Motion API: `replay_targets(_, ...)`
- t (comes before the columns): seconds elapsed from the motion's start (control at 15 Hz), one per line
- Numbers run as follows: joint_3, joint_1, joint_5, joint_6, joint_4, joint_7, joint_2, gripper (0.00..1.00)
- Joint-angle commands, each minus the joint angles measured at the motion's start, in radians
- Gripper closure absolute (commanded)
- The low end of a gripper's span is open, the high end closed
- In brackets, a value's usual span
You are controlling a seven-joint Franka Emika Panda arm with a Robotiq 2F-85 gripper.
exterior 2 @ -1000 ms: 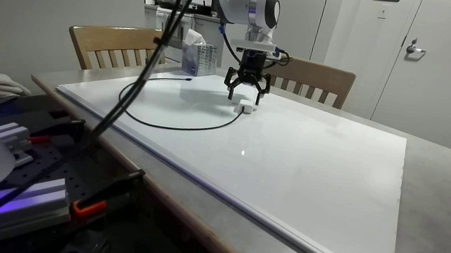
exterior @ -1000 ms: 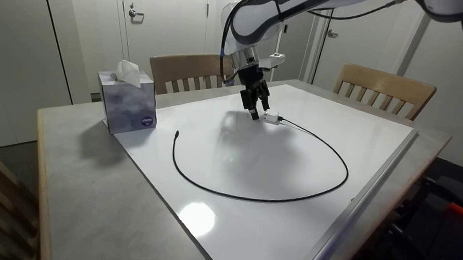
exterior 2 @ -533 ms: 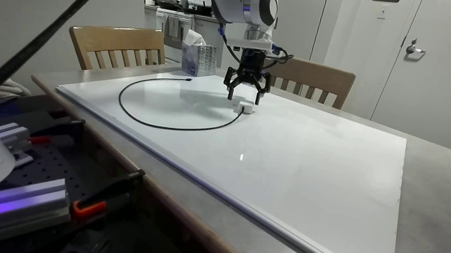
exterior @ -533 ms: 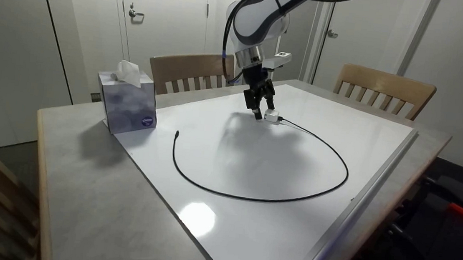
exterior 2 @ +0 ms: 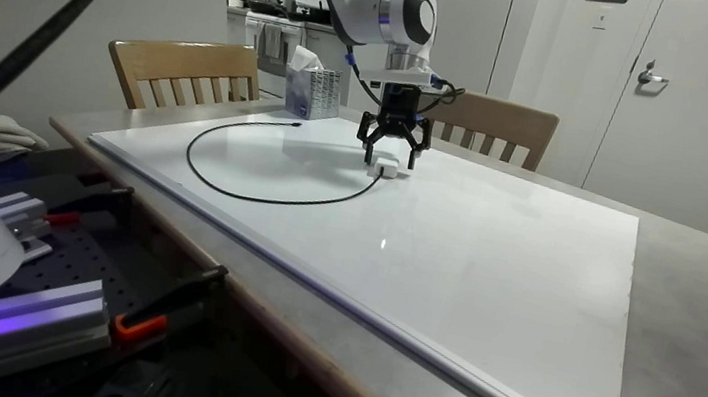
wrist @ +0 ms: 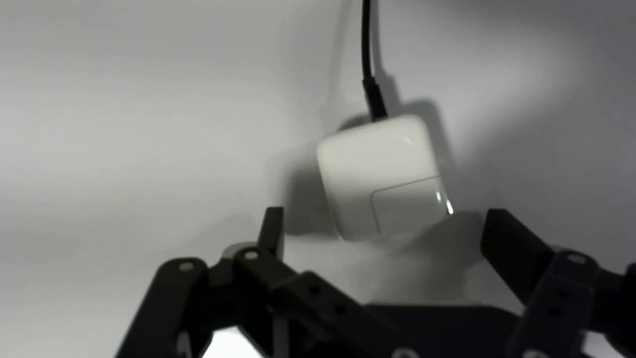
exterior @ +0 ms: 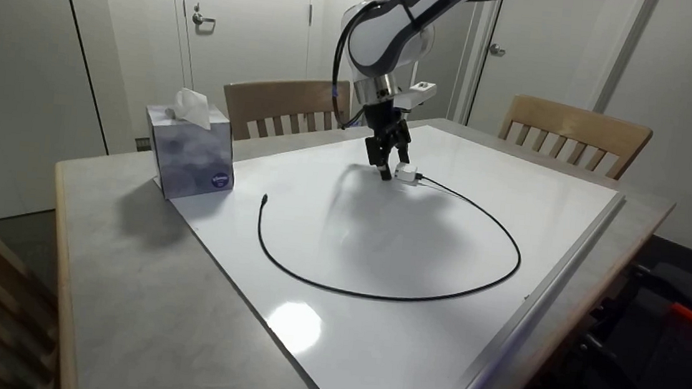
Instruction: Straighten the charger cable.
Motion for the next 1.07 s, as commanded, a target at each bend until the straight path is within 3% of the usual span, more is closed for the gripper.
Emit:
replay_targets(0.0, -0.048, 0.012, 0.041, 0.185, -0.158, 0.005, -0.085, 0.00)
replay_targets(0.67, -0.049, -0.035, 0.190, 0.472, -0.490, -0.038, -0.255, 0.00)
replay_targets(0.73, -0.038, -0.049, 0.220, 0.486, -0.498, -0.057, -0.252, 0.00)
replay_targets(0.8, -0.074, -0.004, 0.193, 0.432, -0.405, -0.024, -0.206, 0.00)
replay_targets(1.0, -0.069, -0.017, 0.217, 0.458, -0.440, -0.039, -0.222, 0.00)
